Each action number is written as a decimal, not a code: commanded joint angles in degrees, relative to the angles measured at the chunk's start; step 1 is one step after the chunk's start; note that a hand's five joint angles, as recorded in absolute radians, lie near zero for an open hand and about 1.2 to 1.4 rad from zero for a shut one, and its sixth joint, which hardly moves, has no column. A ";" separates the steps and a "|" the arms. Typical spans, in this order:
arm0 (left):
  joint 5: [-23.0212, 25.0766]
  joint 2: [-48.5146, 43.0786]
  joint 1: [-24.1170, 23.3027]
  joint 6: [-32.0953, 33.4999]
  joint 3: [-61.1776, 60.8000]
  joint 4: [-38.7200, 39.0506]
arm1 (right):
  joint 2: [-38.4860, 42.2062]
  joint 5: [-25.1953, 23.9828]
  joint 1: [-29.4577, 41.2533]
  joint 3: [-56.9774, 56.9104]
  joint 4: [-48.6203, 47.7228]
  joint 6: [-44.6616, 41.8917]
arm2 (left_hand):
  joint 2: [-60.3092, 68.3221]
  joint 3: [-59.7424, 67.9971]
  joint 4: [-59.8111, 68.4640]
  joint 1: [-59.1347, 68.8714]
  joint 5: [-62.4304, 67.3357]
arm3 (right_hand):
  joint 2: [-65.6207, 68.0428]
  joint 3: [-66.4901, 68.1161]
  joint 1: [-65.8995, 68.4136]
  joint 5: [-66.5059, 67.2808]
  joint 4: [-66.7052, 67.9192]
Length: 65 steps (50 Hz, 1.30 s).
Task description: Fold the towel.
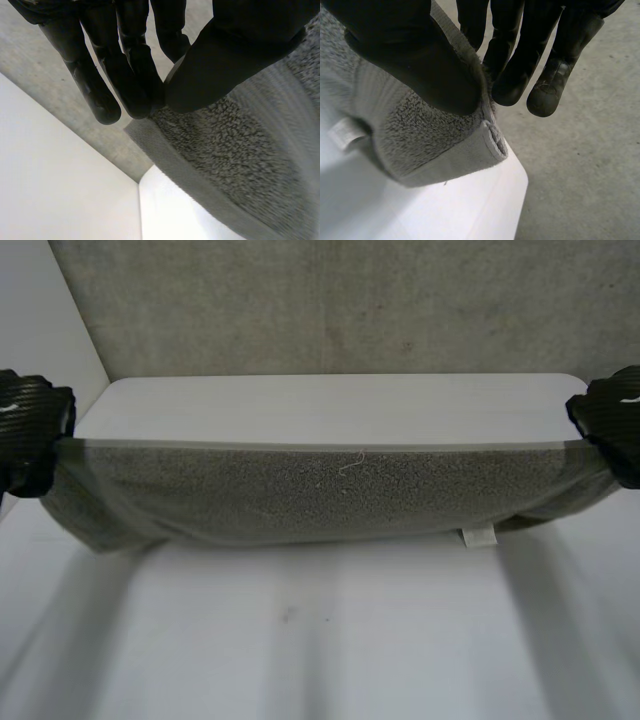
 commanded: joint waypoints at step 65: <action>-5.80 -38.57 -6.95 6.80 4.95 19.20 | 32.49 2.08 7.50 -2.02 -23.74 -5.68 | 10.18 10.27 10.20 10.64 10.39 | 3.55 2.16 13.55 10.00 2.16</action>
